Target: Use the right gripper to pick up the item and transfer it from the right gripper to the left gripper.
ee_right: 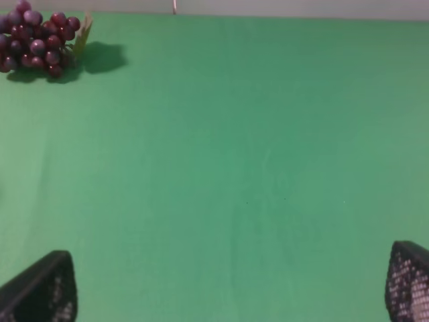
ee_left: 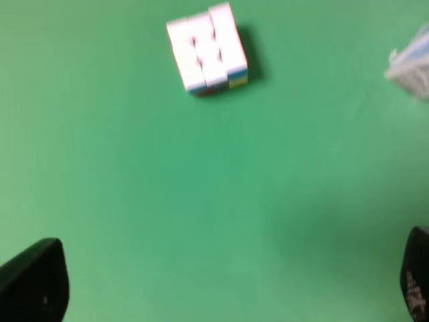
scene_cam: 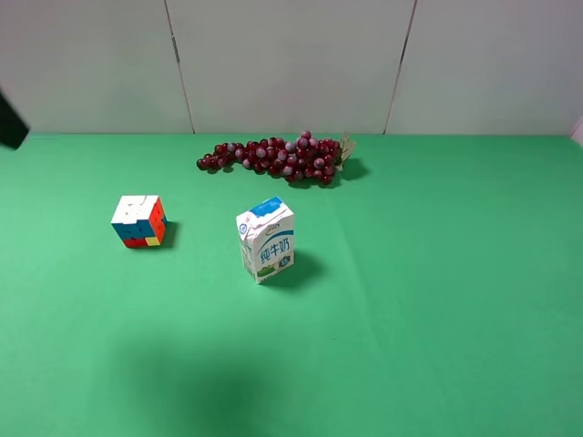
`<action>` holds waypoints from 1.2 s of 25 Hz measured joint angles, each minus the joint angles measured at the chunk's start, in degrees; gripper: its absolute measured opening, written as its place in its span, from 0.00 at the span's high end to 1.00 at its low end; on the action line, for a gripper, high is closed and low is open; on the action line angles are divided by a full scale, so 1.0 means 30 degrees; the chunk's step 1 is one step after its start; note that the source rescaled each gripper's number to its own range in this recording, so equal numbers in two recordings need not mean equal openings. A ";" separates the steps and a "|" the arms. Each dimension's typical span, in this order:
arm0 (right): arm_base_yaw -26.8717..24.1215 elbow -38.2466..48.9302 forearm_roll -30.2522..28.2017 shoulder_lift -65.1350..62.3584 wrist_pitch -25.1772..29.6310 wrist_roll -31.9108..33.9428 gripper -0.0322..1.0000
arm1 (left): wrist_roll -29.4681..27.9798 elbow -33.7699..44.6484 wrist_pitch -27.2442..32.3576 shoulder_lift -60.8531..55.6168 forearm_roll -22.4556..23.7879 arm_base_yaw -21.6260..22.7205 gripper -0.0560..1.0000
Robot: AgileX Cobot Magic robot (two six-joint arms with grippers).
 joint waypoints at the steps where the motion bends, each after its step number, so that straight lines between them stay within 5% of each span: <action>1: 0.0000 0.0000 0.0000 0.0000 0.0000 0.0000 0.00 | 0.0000 0.0689 0.0000 -0.0728 0.0000 0.0000 0.02; 15: 0.0000 0.0000 0.0000 0.0000 0.0000 0.0000 0.00 | 0.0000 1.0393 -0.0804 -1.4917 -0.0140 0.0000 0.02; 21: 0.0000 0.0000 0.0000 0.0000 0.0000 0.0000 0.00 | 0.0000 1.0945 -0.1007 -1.9920 -0.0177 0.0000 0.02; 30: 0.0000 0.0000 0.0000 0.0000 0.0000 0.0000 0.00 | 0.0000 1.1541 -0.1994 -2.0090 0.0000 0.0000 0.02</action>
